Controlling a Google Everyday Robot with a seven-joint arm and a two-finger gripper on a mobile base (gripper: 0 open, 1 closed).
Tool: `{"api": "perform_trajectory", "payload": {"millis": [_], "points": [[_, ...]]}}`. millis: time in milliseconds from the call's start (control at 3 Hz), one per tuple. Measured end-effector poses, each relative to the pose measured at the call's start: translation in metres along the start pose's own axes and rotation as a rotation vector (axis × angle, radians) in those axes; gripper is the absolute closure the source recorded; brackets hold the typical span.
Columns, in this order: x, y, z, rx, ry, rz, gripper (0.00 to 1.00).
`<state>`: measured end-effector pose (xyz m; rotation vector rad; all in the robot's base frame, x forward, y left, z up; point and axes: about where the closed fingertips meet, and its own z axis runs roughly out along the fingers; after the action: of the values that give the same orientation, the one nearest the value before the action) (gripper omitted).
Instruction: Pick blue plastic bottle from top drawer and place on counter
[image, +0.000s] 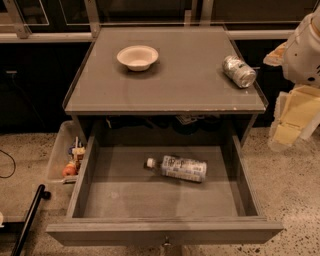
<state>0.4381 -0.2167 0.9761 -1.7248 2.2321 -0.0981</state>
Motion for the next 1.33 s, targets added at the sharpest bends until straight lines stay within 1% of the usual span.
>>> {"api": "perform_trajectory", "payload": {"millis": [333, 667, 1000, 1333], "points": [[0.000, 0.001, 0.006, 0.009, -0.002, -0.008, 0.00], [0.001, 0.006, 0.029, 0.009, -0.021, -0.036, 0.00], [0.006, 0.010, 0.059, 0.002, -0.045, -0.054, 0.00], [0.012, 0.017, 0.098, -0.028, -0.072, -0.072, 0.00]]}}
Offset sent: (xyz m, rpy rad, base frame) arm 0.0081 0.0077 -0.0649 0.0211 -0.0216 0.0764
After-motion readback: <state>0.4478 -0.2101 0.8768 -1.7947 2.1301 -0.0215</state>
